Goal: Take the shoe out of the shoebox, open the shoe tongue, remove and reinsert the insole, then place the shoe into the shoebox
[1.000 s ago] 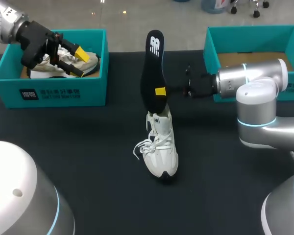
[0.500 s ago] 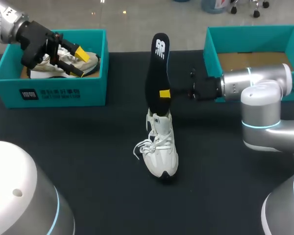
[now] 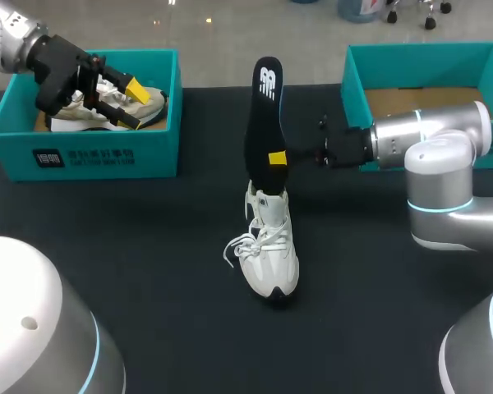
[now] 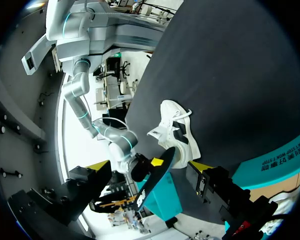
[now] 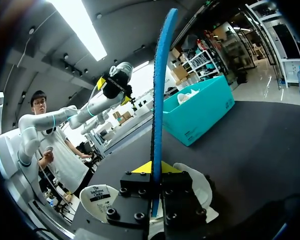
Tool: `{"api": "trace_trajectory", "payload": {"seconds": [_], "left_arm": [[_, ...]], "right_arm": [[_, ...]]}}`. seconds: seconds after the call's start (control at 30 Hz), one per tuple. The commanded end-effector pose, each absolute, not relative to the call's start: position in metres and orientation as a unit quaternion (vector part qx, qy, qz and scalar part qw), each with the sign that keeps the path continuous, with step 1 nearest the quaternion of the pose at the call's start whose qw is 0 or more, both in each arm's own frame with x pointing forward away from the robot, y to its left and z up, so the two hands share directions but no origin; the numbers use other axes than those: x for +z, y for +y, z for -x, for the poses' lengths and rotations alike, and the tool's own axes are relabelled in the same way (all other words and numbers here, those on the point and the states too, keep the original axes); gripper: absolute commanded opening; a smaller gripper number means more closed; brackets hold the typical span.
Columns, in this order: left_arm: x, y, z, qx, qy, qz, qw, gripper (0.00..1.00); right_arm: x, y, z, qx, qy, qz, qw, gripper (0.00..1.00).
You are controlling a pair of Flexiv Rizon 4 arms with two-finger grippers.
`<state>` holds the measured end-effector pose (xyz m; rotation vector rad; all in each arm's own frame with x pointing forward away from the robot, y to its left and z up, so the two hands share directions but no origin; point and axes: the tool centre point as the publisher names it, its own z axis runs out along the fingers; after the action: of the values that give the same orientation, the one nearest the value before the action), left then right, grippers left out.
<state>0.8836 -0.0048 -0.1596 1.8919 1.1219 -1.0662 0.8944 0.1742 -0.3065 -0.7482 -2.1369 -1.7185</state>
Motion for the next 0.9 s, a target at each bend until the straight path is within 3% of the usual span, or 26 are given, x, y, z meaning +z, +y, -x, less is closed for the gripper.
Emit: {"api": "trace_trajectory", "payload": {"seconds": [0.03,0.9], "left_arm": [[-0.159,-0.004,-0.884,-0.409,0.431,-0.729,0.340,1.00],[-0.159,-0.004,-0.884,-0.409,0.431,-0.729,0.340,1.00]], "right_arm": [[-0.310,0.176,-0.895,-0.605,-0.742,0.249,0.145,0.00],[-0.349,0.179,-0.876,-0.613,-0.745,0.216,0.147,0.00]]}}
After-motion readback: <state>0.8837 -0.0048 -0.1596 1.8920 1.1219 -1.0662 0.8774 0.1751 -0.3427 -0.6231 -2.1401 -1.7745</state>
